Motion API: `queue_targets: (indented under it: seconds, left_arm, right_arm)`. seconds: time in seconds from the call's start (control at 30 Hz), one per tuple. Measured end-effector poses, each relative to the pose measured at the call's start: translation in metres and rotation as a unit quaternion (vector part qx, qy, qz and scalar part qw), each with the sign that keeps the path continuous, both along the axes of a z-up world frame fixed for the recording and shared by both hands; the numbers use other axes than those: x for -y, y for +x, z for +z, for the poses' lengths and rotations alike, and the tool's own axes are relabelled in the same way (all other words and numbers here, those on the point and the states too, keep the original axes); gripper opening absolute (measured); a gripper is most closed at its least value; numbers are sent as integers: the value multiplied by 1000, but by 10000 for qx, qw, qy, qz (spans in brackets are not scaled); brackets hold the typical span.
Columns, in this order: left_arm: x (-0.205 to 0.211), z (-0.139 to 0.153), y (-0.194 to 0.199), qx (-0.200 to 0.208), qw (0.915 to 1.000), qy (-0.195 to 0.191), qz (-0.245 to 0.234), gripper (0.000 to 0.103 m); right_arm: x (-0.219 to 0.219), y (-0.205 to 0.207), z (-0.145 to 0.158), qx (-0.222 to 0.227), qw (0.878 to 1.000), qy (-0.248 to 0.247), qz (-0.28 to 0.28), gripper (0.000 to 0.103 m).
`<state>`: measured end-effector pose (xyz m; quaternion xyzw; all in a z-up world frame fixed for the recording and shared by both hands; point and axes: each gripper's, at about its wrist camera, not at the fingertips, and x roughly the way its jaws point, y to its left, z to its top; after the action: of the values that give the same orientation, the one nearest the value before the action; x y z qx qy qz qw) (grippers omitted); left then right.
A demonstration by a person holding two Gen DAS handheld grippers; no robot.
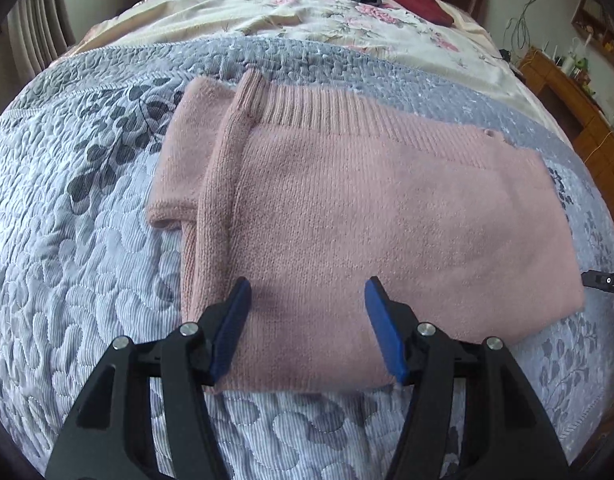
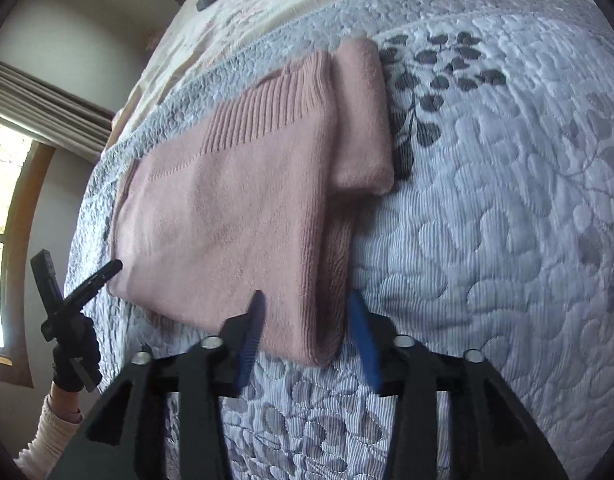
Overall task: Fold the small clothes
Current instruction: 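Open both tools and smooth the folded sweater flat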
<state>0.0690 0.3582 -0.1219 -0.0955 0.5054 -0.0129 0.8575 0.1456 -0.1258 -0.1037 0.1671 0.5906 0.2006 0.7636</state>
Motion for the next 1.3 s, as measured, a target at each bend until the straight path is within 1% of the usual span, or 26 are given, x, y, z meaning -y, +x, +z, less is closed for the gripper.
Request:
queue_targets:
  seconds: [0.07,0.13,0.2,0.3,0.37,0.43,0.53,0.6,0.67,0.7,0.77,0.83,0.93,1.03,1.3]
  left_arm:
    - [5,8,9,88,10000,-36,-25,60]
    - [11,13,19,125,9999,-81,-44,60]
    - [17,14,30,127,9998,-150,-71,60]
    - [26,9,45,50,9995,-261,-146,60]
    - [30,4,53,-1,9995,-265,-169,60]
    - [31,-2,60,-50,9996,-222,-161,60]
    - [28,-9,66,-89,9995,-270,-122,60]
    - [25,-12,69,-86,9994,-327,-112,60]
    - [23,-14,70,-95,9991,-416,-82,60]
    - [22,-15,71,-100,9989,-451,-72,61]
    - [22,-17,71,-93,9989,-452,-91,61]
    - [23,-18,71,-77,9991,-401,-143,61]
    - [24,-19,70,-53,9992,-359,-194,61]
    - [24,-20,69,-44,9992,-354,-197,61]
    - [24,-24,70,2,9993,-308,-214,62]
  right_arm:
    - [9,12,6,42,9998,149,-154,60]
    - [15,25,5,-25,9990,358,-254,67]
    - [19,37,0,-117,9985,427,-331,68]
    - [21,52,-13,-225,9984,344,-396,69]
    - [23,60,-21,-270,9977,482,-396,69]
    - [21,67,-27,-279,9975,514,-401,69]
    - [15,77,-33,-198,9972,617,-367,69]
    - [10,82,-36,-151,9973,640,-335,65]
    - [6,86,-39,-103,9978,583,-294,55]
    - [4,88,-40,-94,9979,577,-287,52]
    - [3,90,-43,-94,9974,659,-275,33]
    - [1,90,-44,-55,9972,692,-268,28]
    - [-1,89,-46,4,9971,701,-284,25]
    - [2,86,-50,-34,9963,770,-369,24]
    - [3,86,-50,-52,9963,733,-440,24]
